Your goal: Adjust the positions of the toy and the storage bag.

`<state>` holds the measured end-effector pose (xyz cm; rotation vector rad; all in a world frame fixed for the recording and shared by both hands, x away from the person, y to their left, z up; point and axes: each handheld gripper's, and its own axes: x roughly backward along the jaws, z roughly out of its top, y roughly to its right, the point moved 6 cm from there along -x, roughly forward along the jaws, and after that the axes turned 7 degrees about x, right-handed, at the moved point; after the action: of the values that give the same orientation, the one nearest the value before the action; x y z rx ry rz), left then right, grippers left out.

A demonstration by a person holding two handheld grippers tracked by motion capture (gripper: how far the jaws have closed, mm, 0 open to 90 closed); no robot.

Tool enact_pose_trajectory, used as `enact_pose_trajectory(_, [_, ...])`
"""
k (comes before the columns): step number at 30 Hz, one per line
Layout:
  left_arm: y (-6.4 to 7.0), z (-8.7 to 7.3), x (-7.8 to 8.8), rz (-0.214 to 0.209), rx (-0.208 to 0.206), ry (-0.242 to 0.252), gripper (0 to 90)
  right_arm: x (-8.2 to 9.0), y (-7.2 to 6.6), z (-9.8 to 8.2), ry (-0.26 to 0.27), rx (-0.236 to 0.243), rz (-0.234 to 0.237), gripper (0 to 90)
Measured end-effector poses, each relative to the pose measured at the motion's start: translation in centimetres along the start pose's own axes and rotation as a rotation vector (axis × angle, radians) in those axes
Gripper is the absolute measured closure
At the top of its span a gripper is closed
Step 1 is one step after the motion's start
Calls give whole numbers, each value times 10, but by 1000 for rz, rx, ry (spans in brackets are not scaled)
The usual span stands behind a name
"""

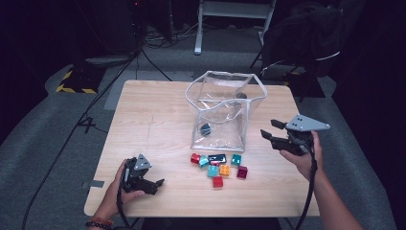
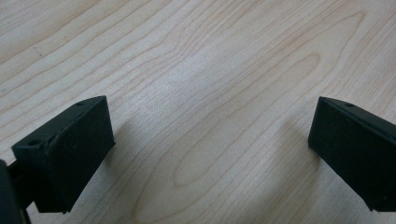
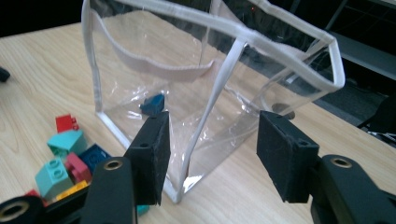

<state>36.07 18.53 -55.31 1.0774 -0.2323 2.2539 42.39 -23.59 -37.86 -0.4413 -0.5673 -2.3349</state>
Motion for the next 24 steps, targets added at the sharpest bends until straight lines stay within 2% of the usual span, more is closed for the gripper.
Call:
enact_pose_trajectory(10, [0,0,0,0,0,0,5,-4,-23,-36,-35,9,47,440])
enact_pose_trajectory(17, [0,0,0,0,-1,0,5,-13,-43,-60,-71,24,111,424])
enact_pose_trajectory(24, [0,0,0,0,0,0,5,-26,-65,-88,-104,28,199,407])
